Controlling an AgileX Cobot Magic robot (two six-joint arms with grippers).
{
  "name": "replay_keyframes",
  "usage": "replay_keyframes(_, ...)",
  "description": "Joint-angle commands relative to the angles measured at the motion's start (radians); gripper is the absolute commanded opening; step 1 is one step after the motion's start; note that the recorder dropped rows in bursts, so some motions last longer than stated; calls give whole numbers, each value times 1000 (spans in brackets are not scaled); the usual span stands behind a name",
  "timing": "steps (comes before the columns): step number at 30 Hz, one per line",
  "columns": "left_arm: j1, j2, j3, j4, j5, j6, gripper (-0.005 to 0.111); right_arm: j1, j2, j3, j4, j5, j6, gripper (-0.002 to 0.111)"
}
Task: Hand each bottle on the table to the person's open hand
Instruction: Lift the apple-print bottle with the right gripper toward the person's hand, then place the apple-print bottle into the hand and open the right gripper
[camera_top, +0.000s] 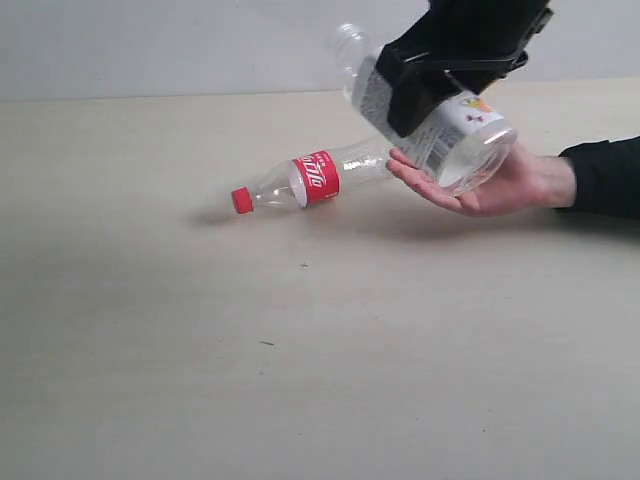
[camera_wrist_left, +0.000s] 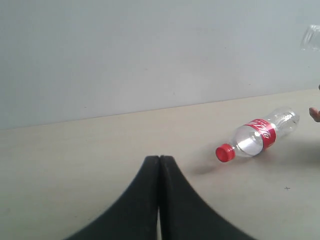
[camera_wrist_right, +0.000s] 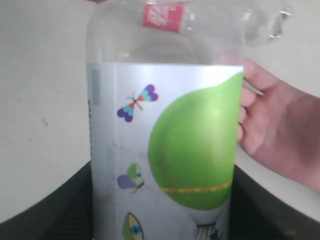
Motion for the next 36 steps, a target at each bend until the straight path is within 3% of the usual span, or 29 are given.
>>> replay_keyframes(1,3,-5,3,2,-4,-8,0,-88,-10,14,-9,-38,87,0)
replay_keyframes(10,3,-5,3,2,-4,-8,0,-174,-8,195,-21,-238,195,0)
replay_keyframes(28,3,-5,3,2,-4,-8,0,-174,140,194,-71,-312,265,3)
replay_keyframes(30,3,-5,3,2,-4,-8,0,-174,140,194,-80,-310,265,12)
replay_keyframes(34,3,-5,3,2,-4,-8,0,-174,140,194,-89,-310,265,41)
replay_keyframes(36,3,-5,3,2,-4,-8,0,-174,140,194,-91,-310,265,64)
